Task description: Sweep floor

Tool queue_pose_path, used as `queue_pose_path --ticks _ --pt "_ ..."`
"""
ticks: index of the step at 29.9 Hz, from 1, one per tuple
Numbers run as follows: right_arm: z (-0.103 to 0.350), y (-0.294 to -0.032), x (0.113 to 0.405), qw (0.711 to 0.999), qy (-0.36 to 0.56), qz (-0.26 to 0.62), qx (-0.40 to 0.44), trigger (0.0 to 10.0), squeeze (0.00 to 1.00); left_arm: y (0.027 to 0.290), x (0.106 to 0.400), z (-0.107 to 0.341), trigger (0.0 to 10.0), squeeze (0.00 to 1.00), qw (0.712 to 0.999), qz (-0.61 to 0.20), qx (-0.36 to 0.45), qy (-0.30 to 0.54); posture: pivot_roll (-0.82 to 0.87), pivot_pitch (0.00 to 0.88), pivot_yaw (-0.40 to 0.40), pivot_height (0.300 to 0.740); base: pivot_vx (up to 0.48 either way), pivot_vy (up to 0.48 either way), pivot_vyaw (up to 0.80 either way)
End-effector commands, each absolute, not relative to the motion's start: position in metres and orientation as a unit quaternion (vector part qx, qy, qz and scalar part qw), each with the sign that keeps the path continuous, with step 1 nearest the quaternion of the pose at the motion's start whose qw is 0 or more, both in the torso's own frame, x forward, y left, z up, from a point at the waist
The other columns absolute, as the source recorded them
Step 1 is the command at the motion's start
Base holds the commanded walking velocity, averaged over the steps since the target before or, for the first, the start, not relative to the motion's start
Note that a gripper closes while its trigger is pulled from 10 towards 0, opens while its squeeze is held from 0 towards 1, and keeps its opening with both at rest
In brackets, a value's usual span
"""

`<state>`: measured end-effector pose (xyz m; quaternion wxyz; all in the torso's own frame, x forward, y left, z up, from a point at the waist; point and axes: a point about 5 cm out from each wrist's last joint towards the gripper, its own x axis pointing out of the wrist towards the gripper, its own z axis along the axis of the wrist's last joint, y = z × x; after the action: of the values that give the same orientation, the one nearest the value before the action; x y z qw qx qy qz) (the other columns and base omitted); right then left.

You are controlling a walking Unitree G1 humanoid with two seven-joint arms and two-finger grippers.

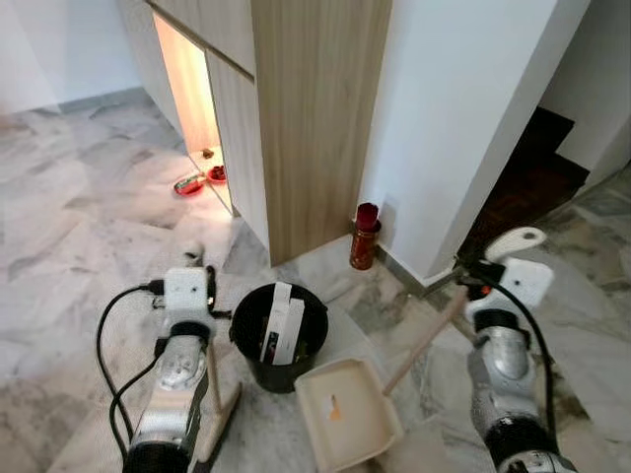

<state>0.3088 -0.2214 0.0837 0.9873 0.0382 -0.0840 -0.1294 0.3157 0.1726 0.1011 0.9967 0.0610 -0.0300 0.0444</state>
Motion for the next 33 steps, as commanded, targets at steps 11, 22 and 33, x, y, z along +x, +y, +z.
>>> queue_pose_path --ticks 11,22,33 --pt "0.09 -0.219 0.303 0.983 -0.107 -0.142 0.051 10.0 0.0 0.16 0.327 0.11 10.0 0.0 0.997 0.016 0.056 -0.06 -0.04 0.0 0.028 0.74 0.0 0.0 0.0" --pt "0.092 -0.216 0.303 0.98 -0.111 -0.152 0.062 10.0 0.0 0.162 0.324 0.11 10.0 0.0 0.996 0.001 0.065 -0.064 0.01 0.012 0.046 0.74 0.0 0.0 0.0" --pt "0.095 -0.214 0.309 0.983 -0.107 -0.134 0.057 10.0 0.0 0.161 0.322 0.109 10.0 0.0 0.996 0.011 0.061 -0.067 0.02 0.002 0.011 0.74 0.0 0.0 0.0"
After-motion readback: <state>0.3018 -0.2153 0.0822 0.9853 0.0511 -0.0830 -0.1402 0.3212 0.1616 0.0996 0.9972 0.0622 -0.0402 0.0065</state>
